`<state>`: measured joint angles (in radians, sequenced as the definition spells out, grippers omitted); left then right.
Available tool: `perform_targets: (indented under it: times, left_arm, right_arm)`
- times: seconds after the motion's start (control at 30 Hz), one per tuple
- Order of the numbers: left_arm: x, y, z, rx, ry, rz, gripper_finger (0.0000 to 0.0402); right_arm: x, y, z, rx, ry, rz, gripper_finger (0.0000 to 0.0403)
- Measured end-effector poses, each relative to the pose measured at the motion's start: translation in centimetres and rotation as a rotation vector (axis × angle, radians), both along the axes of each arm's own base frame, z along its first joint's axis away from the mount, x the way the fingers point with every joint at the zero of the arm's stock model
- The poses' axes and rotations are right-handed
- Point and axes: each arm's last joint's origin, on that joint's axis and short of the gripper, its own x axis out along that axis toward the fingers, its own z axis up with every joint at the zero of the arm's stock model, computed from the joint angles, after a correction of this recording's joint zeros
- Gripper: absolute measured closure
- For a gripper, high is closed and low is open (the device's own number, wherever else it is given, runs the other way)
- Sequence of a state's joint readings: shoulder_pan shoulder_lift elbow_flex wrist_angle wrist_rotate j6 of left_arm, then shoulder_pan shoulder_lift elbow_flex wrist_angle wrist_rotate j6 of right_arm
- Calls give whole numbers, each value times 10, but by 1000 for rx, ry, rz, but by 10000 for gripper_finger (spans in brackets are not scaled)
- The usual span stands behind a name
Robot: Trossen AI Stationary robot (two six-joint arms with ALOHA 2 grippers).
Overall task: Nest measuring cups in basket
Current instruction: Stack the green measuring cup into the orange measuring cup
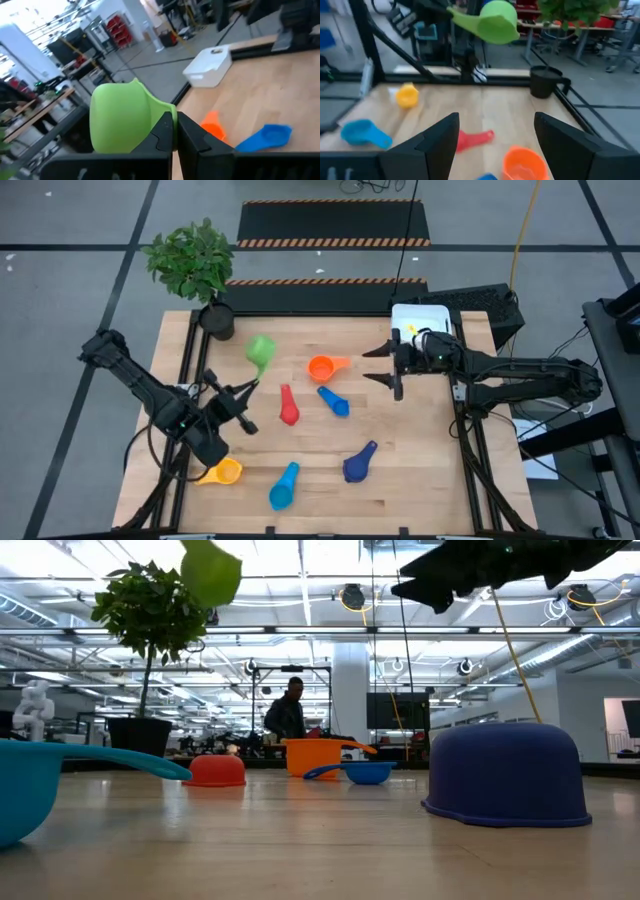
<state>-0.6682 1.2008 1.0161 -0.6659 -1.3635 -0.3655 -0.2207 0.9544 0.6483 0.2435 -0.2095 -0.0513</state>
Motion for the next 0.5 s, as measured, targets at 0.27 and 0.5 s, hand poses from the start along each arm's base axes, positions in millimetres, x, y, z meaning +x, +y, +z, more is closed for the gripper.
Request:
perform_targets:
  times: [0.27, 0.5]
  left_arm:
    - [28, -6, 23, -1, -63, -71, 396]
    - [55, 14, 41, 17, -120, -228, 396]
  right_arm:
    - [23, 1, -2, 79, -120, 195, 149]
    - [45, -3, -11, 74, -214, 237, 149]
